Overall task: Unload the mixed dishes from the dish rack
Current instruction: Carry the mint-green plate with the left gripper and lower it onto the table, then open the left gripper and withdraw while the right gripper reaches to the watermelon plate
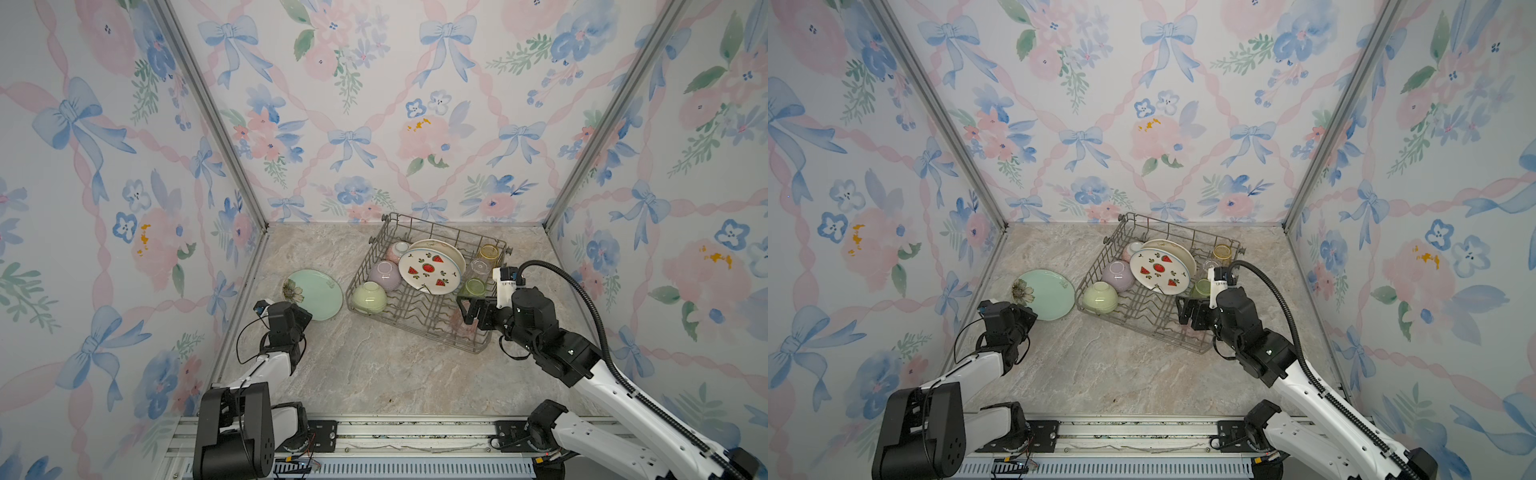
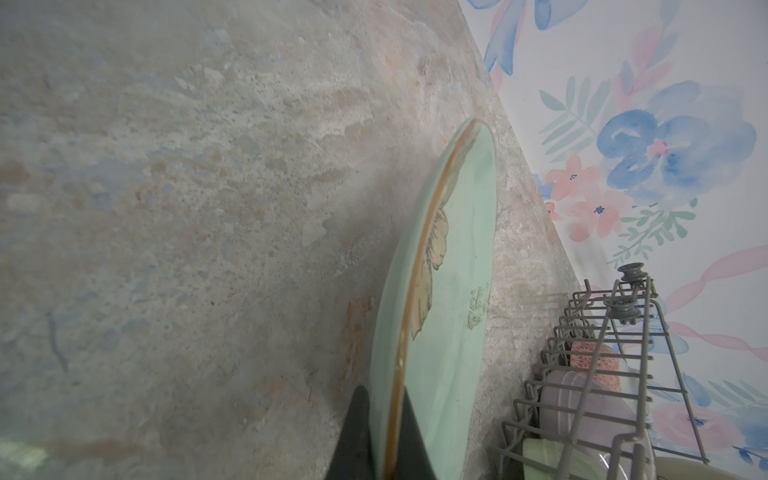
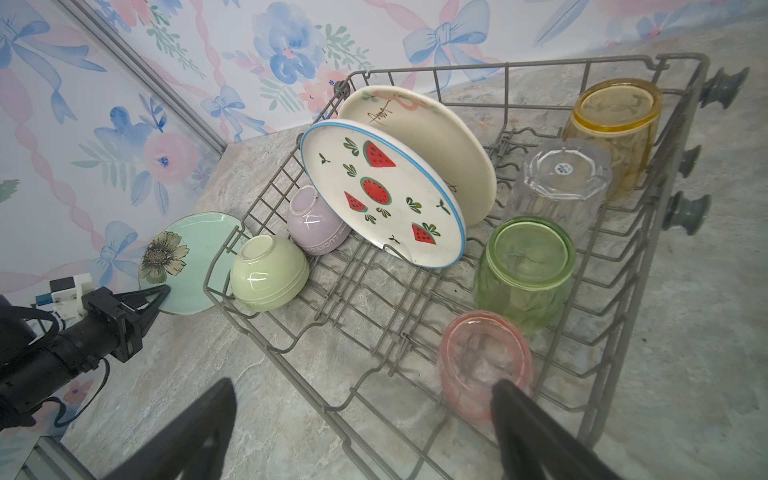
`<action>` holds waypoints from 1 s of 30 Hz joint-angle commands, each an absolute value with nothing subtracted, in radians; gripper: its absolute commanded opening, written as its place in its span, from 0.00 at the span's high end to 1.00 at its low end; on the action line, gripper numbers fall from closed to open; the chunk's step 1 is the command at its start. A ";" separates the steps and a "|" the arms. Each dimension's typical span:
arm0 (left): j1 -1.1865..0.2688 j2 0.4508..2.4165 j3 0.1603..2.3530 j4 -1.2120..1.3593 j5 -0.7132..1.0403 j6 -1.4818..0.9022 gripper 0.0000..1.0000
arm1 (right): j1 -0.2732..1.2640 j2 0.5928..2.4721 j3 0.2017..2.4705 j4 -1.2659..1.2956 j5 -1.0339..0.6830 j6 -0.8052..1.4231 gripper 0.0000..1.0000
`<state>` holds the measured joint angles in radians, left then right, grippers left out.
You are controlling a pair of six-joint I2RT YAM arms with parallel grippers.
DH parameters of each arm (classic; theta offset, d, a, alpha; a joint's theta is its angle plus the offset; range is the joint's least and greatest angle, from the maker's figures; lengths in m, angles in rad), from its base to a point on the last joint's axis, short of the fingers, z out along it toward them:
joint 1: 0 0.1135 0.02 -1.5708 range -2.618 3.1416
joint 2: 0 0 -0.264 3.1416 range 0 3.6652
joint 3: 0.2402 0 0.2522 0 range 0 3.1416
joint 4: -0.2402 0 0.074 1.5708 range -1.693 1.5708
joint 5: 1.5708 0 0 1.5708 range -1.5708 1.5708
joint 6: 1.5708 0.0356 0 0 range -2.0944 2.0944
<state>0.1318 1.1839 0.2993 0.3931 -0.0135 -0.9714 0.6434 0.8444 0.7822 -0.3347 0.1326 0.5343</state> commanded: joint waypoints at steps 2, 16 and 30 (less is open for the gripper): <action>0.147 1.173 0.273 0.470 -0.015 -0.974 0.86 | 0.652 0.864 0.787 -0.362 0.156 0.535 0.03; 0.164 1.143 0.234 0.433 0.001 -0.946 0.52 | 0.652 0.900 0.803 -0.403 0.195 0.514 0.03; 0.163 1.001 0.243 0.247 -0.038 -0.880 0.02 | 0.639 1.155 1.002 -0.478 0.239 0.260 0.00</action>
